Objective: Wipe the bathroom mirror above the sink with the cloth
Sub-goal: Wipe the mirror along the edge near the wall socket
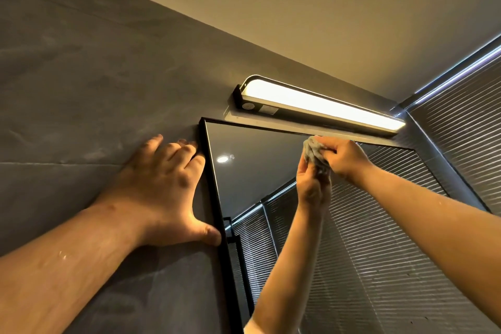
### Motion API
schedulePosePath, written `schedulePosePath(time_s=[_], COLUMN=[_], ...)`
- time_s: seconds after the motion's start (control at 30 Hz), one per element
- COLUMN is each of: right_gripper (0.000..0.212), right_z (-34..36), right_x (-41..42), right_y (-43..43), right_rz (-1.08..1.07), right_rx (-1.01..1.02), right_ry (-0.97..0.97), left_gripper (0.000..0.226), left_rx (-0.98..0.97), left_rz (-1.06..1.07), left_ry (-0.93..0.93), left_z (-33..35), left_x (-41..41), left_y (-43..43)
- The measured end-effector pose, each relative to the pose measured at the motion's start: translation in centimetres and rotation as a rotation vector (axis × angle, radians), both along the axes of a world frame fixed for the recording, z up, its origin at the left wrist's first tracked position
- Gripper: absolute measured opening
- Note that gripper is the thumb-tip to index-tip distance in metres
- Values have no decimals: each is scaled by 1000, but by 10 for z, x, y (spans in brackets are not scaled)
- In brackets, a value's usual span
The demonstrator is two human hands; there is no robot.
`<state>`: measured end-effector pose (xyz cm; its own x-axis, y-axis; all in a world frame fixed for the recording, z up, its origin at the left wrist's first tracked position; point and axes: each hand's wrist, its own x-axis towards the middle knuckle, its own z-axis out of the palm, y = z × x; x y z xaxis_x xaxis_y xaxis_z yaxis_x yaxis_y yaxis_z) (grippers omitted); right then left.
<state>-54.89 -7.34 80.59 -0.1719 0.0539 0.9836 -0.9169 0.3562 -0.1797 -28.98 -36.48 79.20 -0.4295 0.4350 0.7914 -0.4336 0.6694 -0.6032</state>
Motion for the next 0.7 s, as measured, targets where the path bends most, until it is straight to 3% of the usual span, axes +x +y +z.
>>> schedulePosePath(time_s=[0.17, 0.27, 0.37, 0.47, 0.63, 0.7], right_gripper=[27, 36, 51, 50, 39, 39], right_z=[-37, -68, -106, -136, -126, -107], right_x=[7, 24, 42, 49, 41, 40], right_y=[-17, -34, -55, -68, -68, -65], right_rz=[-104, -91, -133, -166, -262, -274], right_rx=[-73, -28, 38, 47, 3, -38], right_ry=[95, 150, 238, 328, 459, 423], left_gripper=[152, 145, 152, 153, 145, 145], left_rx=[30, 35, 29, 35, 38, 43], left_rz=[27, 17, 52, 53, 57, 55], left_ry=[-25, -24, -27, -20, -27, -32], left_z=[0, 0, 0, 0, 0, -1], left_x=[3, 2, 0, 0, 1, 2], left_y=[3, 3, 3, 3, 4, 5])
